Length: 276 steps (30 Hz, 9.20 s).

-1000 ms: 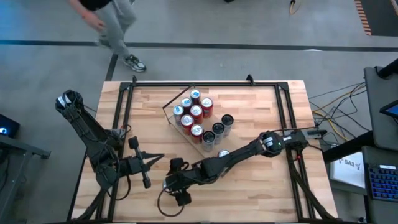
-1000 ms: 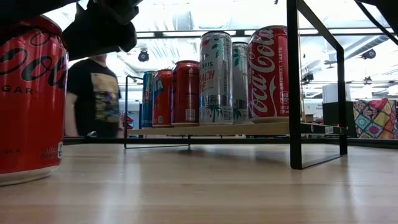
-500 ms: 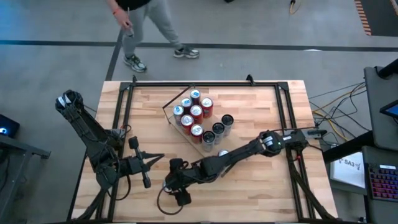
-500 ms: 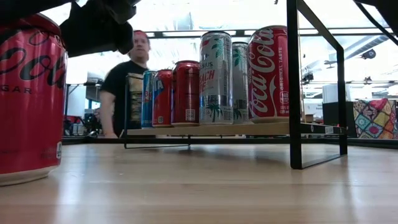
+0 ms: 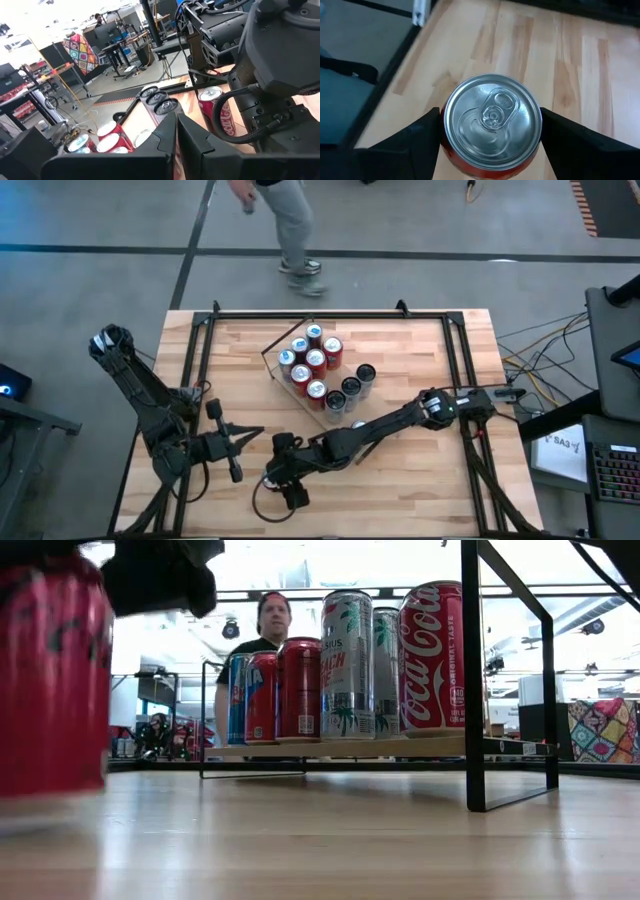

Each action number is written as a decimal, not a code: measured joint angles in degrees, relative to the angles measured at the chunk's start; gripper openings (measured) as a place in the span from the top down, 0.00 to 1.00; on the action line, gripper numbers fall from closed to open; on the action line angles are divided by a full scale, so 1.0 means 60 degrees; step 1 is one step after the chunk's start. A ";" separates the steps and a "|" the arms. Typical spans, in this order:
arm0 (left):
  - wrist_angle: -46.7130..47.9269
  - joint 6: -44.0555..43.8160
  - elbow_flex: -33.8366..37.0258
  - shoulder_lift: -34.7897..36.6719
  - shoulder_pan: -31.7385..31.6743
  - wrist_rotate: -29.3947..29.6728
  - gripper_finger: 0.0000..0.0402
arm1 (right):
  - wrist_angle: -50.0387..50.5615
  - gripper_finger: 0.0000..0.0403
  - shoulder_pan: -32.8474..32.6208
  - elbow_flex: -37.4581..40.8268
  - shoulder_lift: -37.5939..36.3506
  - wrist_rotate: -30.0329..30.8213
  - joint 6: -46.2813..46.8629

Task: Place canned beverage on shelf
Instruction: Put the red soda can on the shelf aligned with the red soda can on the shelf

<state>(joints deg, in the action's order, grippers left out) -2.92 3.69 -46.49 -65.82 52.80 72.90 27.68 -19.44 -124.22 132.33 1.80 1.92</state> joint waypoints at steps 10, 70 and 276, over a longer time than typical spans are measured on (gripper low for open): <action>-0.0018 0.1845 -0.0739 0.0011 -0.0004 0.0000 1.00 | 0.1096 0.31 -0.0007 -0.0007 -0.1565 -0.0103 -0.0260; -0.0303 0.4576 0.0938 0.2268 -0.4144 -0.6413 1.00 | 0.1816 0.29 0.5217 0.7558 -0.9934 0.2419 0.2401; -0.0914 0.4954 0.1773 0.2575 -0.9699 -1.0125 1.00 | 0.4784 0.66 0.6787 0.4958 -0.7246 -0.0666 0.2048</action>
<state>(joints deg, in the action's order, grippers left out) -8.40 33.41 -35.86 -50.37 -5.40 12.15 56.38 21.28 -94.48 88.86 -2.19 14.20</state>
